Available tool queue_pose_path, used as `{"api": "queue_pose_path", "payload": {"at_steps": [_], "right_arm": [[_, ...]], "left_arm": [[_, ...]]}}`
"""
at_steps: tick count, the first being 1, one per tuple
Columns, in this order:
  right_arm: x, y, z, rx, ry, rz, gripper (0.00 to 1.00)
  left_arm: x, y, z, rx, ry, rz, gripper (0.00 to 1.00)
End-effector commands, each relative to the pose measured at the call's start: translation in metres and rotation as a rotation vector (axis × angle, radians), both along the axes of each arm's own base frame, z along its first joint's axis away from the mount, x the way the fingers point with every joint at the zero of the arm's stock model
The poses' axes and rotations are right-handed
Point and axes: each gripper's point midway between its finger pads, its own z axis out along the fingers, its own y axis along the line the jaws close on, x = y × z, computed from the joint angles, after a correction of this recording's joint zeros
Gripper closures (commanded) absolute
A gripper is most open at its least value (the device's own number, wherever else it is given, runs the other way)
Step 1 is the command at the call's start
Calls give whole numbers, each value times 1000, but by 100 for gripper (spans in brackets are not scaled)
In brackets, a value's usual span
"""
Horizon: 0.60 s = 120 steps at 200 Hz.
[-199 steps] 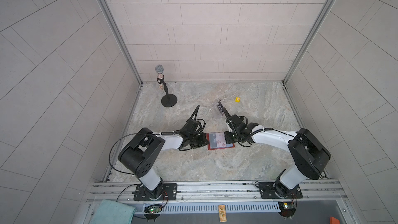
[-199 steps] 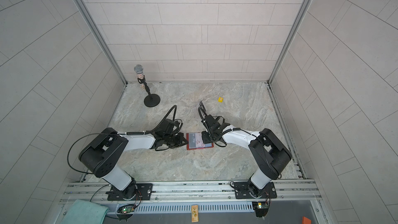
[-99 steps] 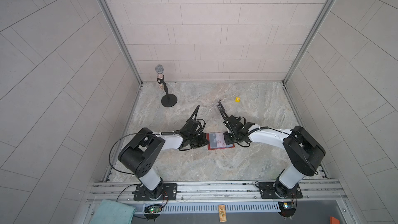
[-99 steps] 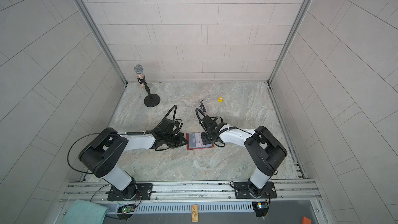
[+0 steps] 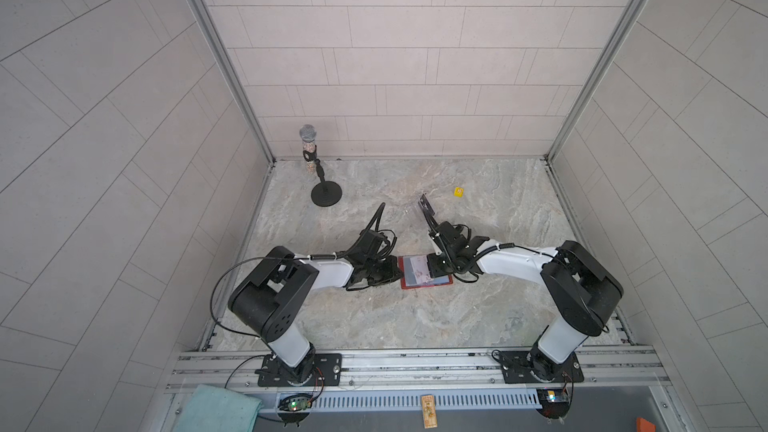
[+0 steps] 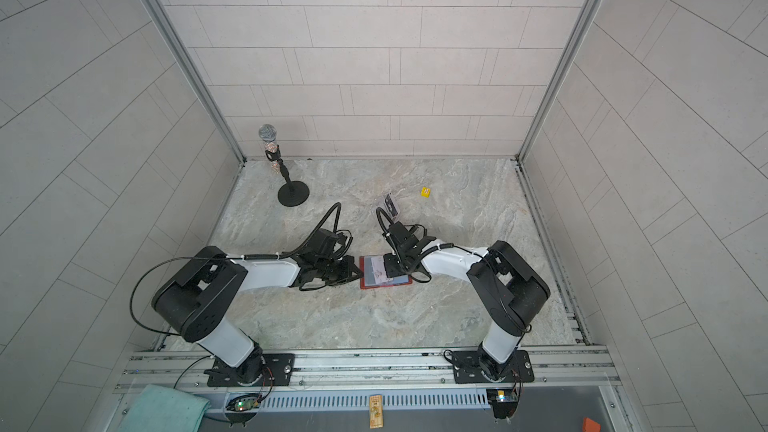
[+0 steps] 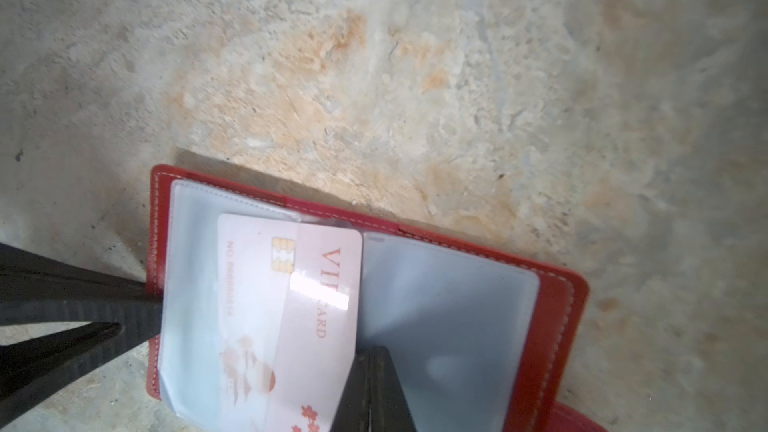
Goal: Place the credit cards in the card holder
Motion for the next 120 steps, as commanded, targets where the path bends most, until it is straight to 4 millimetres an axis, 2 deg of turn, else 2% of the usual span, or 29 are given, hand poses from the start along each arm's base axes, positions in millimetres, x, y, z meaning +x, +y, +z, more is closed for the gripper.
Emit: {"api": "queue_pose_path", "payload": {"at_steps": [1, 83, 120], "right_arm": [[-11, 3, -12, 17, 56, 9, 94], [-15, 20, -8, 113, 74, 43, 95], [-14, 26, 1, 154, 61, 55, 95]], "left_arm": [[-7, 2, -7, 18, 25, -5, 100], [-6, 1, -6, 16, 23, -4, 100], [-4, 1, -4, 16, 20, -5, 100]]}}
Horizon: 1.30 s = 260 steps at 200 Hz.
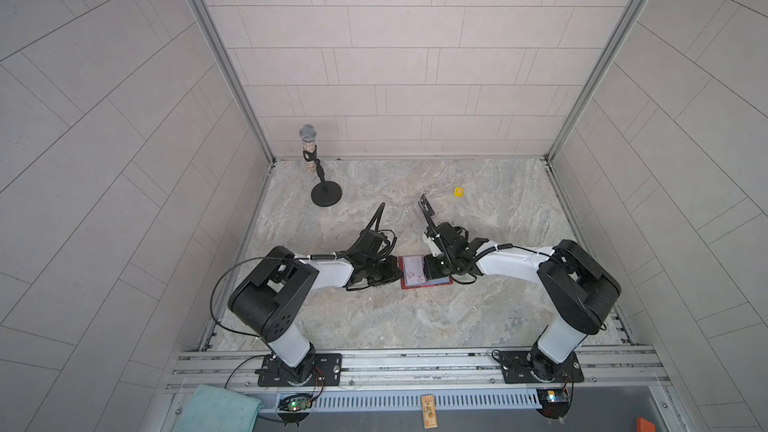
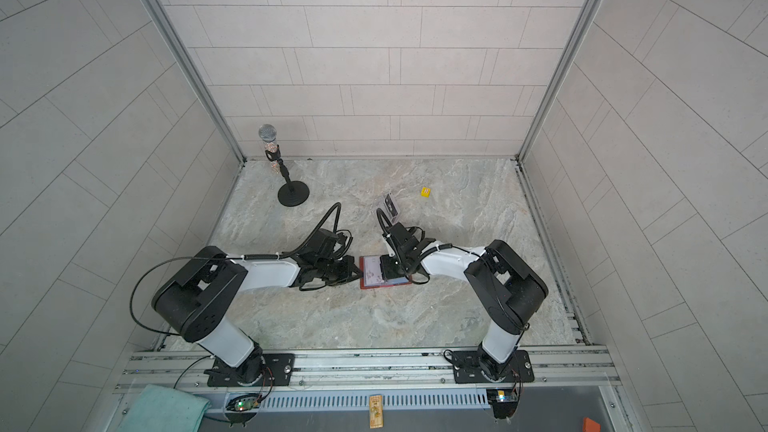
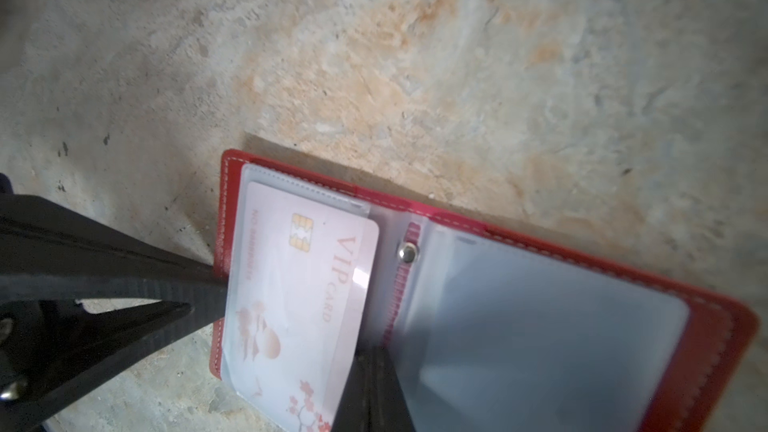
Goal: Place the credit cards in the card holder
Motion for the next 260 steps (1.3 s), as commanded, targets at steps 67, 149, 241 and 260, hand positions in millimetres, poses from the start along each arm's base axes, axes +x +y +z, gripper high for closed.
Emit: {"api": "queue_pose_path", "payload": {"at_steps": [67, 149, 241, 260], "right_arm": [[2, -18, 20, -37, -72, -37, 89], [12, -72, 29, -206, -140, -122, 70], [11, -92, 26, -316, -152, -122, 53], [11, -89, 32, -293, -167, -108, 53]], "left_arm": [[0, 1, 6, 45, -5, -33, 99], [4, 1, 11, 67, -24, -42, 89], [5, 0, 12, 66, -27, -49, 95], [5, 0, 12, 68, -26, -47, 100]]}}
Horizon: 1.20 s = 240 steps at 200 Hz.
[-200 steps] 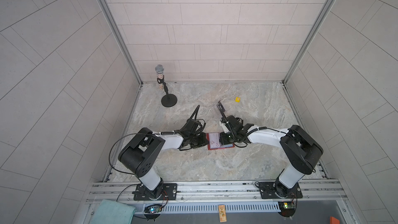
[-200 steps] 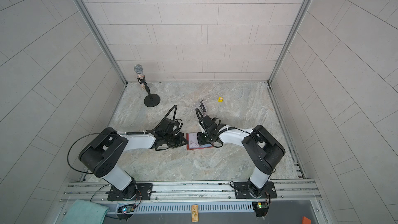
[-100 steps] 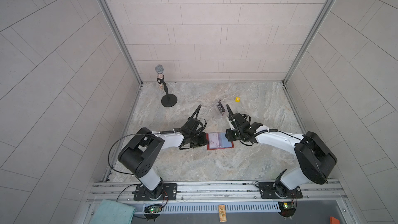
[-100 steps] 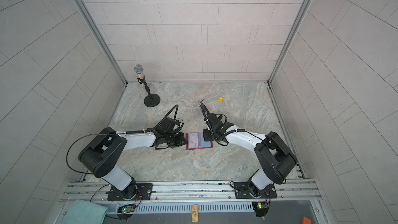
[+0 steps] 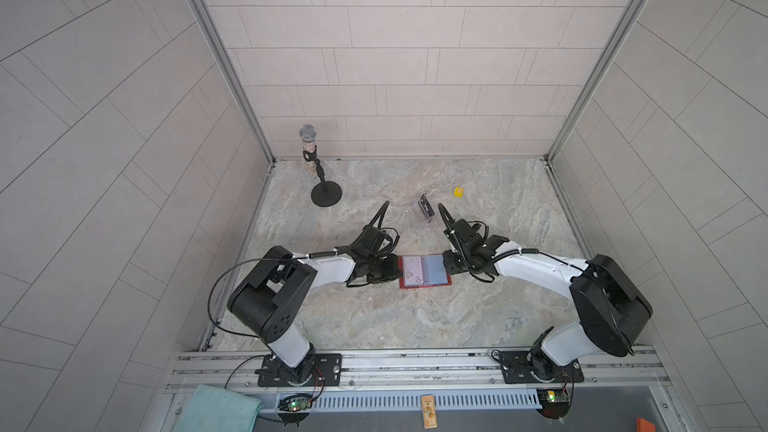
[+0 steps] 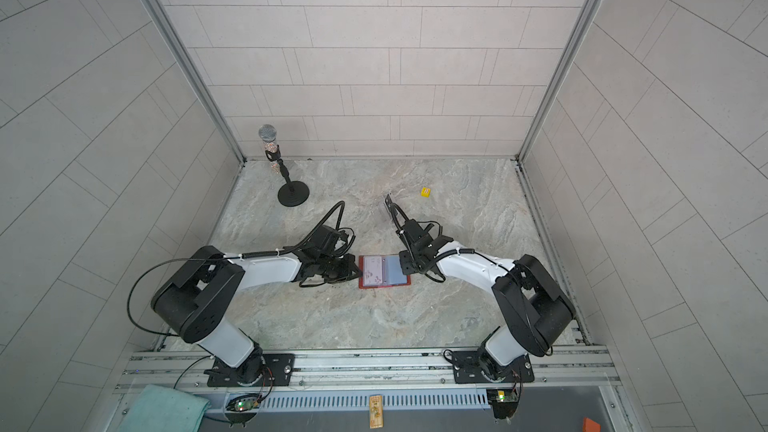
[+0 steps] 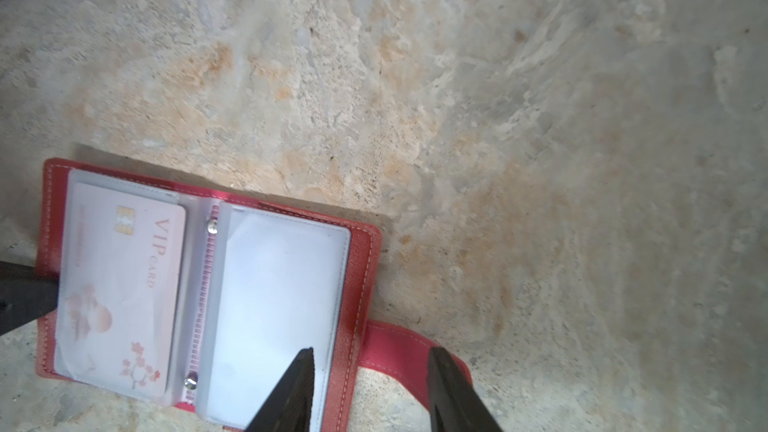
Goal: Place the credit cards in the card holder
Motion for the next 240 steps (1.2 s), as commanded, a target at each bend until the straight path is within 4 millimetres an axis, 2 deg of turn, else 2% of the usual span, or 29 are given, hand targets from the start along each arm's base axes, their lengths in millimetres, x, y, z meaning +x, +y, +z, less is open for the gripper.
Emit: {"api": "queue_pose_path", "payload": {"at_steps": [1, 32, 58, 84, 120, 163, 182, 214, 240], "right_arm": [[-1, -5, 11, -10, -29, 12, 53], [-1, -5, 27, 17, -81, 20, 52], [1, -16, 34, -9, -123, -12, 51], [0, -24, 27, -49, -114, -33, 51], [-5, -14, 14, -31, -41, -5, 51], [-5, -13, -2, -57, 8, -9, 53], [-5, -13, -6, -64, 19, -11, 58], [-5, -10, -7, -51, 26, -8, 79], [-6, -4, -7, -19, 29, 1, 89]], "left_arm": [[4, -3, 8, 3, -25, -14, 100], [3, -3, 8, 4, -24, -14, 100], [4, -2, 9, 5, -27, -12, 100], [5, -3, 11, 3, -29, -16, 100], [5, -4, 13, 5, -33, -20, 100], [6, -4, 16, 7, -34, -24, 100], [6, -4, 18, 9, -31, -28, 100], [7, -1, 23, 36, -45, -34, 100], [8, 2, 26, 64, -47, -44, 100]]}}
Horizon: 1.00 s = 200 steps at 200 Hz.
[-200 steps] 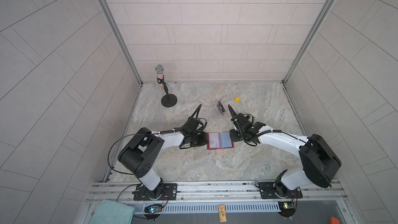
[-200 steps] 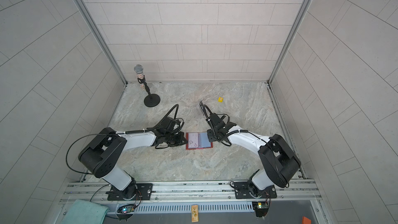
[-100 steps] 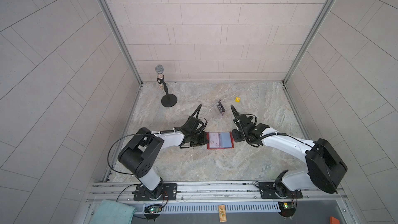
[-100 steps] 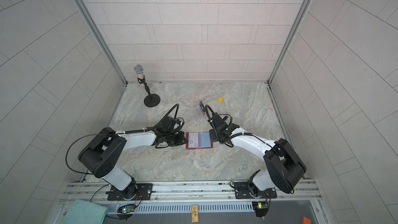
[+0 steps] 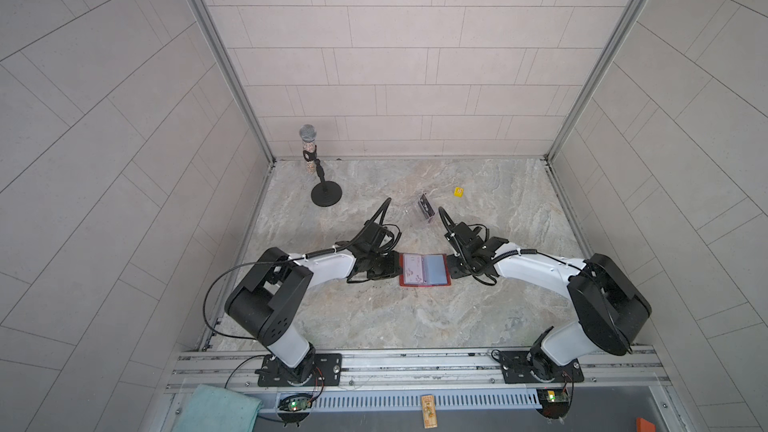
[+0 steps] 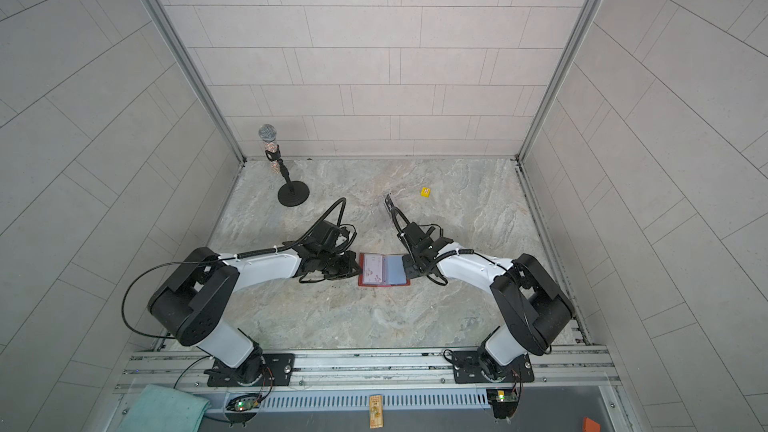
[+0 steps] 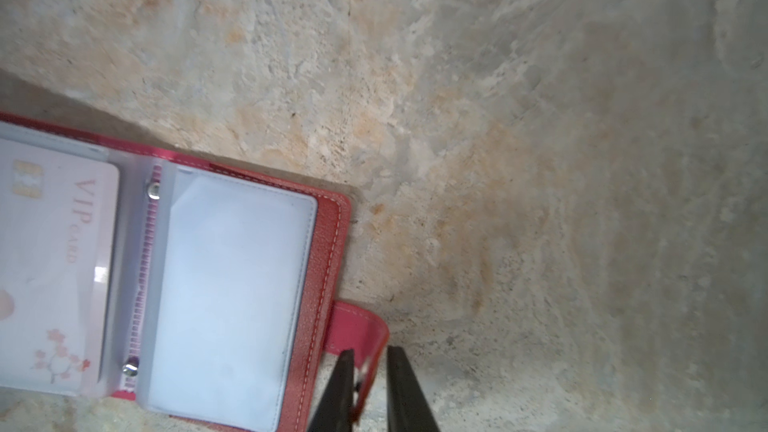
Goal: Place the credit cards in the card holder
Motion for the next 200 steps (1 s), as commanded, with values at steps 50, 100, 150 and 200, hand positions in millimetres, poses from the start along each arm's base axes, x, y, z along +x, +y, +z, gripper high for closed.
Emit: {"api": "queue_pose_path", "payload": {"at_steps": [50, 100, 150, 200], "right_arm": [[1, 15, 1, 78, 9, 12, 97], [0, 21, -3, 122, 24, 13, 98], [-5, 27, -11, 175, 39, 6, 99], [-8, 29, -18, 200, 48, 0, 99]], "left_arm": [[5, 10, 21, 100, -50, -38, 100], [8, 18, 32, 178, -71, -65, 100], [10, 22, 42, 239, -88, -93, 100], [11, 21, 47, 315, -110, -123, 100]]}}
